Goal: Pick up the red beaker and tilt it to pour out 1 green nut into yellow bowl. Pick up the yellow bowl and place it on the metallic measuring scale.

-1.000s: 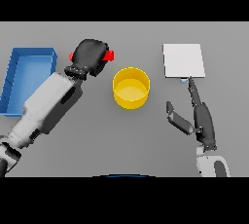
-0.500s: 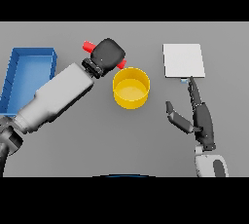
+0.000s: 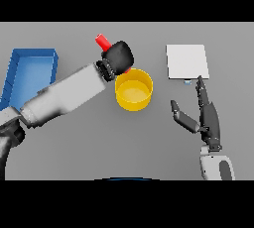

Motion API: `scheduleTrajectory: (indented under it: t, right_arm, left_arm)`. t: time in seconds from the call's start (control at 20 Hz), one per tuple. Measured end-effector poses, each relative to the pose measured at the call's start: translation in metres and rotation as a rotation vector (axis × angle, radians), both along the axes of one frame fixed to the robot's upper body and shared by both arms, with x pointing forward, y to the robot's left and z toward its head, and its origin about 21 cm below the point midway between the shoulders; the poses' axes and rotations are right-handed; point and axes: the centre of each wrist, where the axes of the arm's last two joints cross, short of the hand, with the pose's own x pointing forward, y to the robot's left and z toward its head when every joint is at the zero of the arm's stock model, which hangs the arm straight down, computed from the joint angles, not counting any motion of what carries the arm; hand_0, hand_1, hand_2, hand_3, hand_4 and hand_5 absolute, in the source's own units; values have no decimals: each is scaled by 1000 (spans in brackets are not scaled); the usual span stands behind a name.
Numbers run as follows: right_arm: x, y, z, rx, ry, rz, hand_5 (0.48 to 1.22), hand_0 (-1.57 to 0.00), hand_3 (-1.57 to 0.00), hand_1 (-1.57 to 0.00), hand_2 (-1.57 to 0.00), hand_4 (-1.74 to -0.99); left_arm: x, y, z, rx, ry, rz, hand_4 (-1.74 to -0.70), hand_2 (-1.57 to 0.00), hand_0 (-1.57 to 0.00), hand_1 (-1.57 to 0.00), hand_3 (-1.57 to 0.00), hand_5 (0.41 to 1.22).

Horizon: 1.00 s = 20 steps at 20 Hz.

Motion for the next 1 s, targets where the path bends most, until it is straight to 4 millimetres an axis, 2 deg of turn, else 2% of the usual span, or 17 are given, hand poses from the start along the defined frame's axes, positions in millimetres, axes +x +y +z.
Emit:
scheduleTrajectory:
  t: [0.35, 0.45, 0.55, 0.7, 0.85, 0.9, 0.95, 1.0]
  right_arm:
    - [-4, 7, -3, -36, 0, 4, 585, 1, 1, 1, 1, -1216]
    - [-2, 9, -1, -35, -2, 5, 591, 1, 1, 1, 1, -1204]
    - [-5, 4, -7, -51, -2, 2, 592, 1, 1, 1, 1, -1210]
    - [-4, 9, -9, -62, -9, 0, 594, 1, 1, 1, 1, -1207]
    - [-4, 11, -4, -53, -23, 9, 592, 1, 1, 1, 1, -1209]
    - [-6, 10, -7, -51, -22, 9, 592, 1, 1, 1, 1, -1203]
    - [-3, 13, -4, -56, -23, 8, 592, 1, 1, 1, 1, -1201]
    - [-5, 9, -7, -60, -27, 1, 594, 1, 1, 1, 1, -1190]
  left_arm:
    - [6, -17, 12, 185, -71, -67, -1735, -1571, -1571, -1571, -1568, 1221]
    - [6, -20, 8, 244, -79, -95, -1734, -1571, -1571, -1571, -1569, 1221]
    - [6, -24, 11, 290, -94, -134, -1735, -1571, -1571, -1571, -1570, 1221]
    - [6, -27, 16, 336, -125, -173, -1733, -1571, -1571, -1571, -1570, 1221]
    - [15, -29, 48, 331, -127, -162, -1729, -1571, -1571, -1571, -1571, 1221]
    - [22, -25, 63, 311, -163, -152, -1727, -1571, -1571, -1571, -1494, 1221]
    - [28, -24, 74, 285, -198, -142, -1676, -1399, -1571, -1571, -1509, 1221]
    - [32, -21, 94, 263, -218, -114, -1689, -1434, -1571, -1571, -1266, 1221]
